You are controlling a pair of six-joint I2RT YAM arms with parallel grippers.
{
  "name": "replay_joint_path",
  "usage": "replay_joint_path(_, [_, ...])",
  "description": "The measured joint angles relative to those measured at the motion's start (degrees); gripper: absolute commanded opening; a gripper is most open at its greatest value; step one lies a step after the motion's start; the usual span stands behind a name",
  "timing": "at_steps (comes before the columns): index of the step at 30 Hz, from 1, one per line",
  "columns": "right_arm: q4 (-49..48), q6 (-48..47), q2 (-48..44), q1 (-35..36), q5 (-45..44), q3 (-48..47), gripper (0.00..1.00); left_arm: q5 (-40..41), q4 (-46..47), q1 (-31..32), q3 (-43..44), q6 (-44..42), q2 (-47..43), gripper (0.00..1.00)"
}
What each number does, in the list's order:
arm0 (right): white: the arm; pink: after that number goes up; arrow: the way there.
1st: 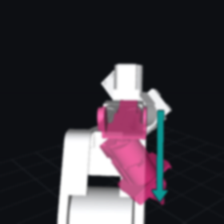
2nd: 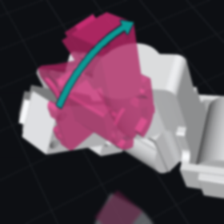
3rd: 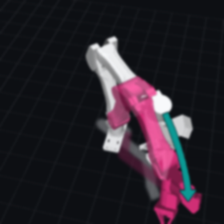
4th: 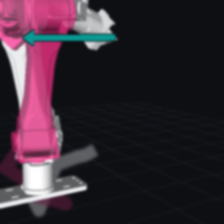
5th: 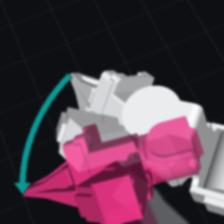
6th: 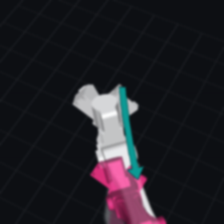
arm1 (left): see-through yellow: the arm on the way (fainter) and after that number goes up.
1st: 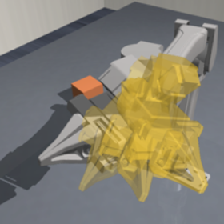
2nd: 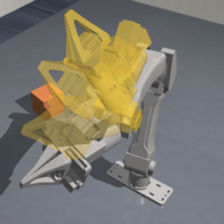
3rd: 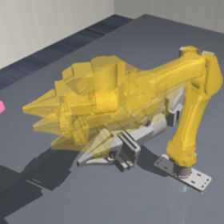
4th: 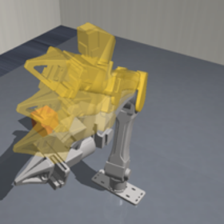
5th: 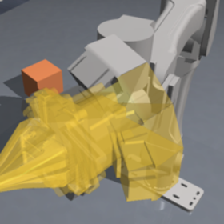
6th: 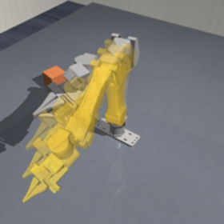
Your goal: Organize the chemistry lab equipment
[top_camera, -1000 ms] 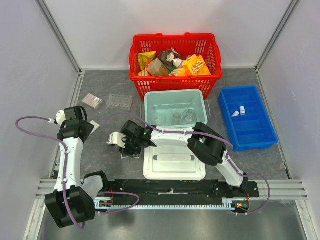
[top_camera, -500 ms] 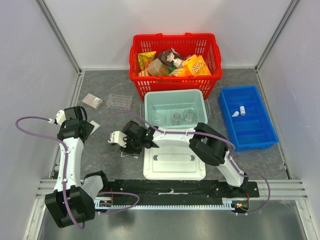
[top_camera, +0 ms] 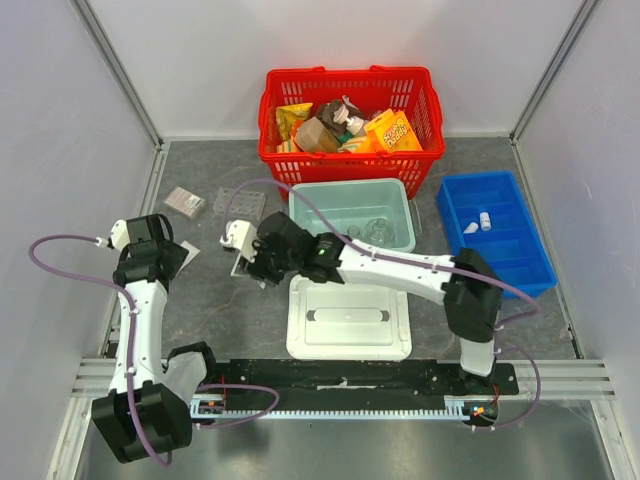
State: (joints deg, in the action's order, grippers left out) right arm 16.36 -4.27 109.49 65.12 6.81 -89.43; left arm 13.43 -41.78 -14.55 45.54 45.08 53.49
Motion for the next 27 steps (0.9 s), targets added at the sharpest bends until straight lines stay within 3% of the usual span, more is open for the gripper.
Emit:
replay_joint_path(6, [0.72,4.85,-10.54,-3.56,-6.38,1.31,0.37,-0.31,0.35,0.0,-0.63,-0.02,-0.83,0.49])
replay_joint_path(13, [4.7,8.52,-24.68,-15.34,-13.4,7.41,0.39,-1.84,0.81,0.0,-1.86,-0.28,-1.33,0.49])
replay_joint_path(20, [9.62,9.64,-34.03,-34.77,-15.74,11.8,0.38,-3.43,2.16,0.0,-2.25,-0.52,-2.19,0.49])
replay_joint_path(27, [12.31,12.55,-34.75,-58.42,-14.23,21.09,0.38,-4.85,2.86,0.42,-3.26,-0.55,-2.47,0.49])
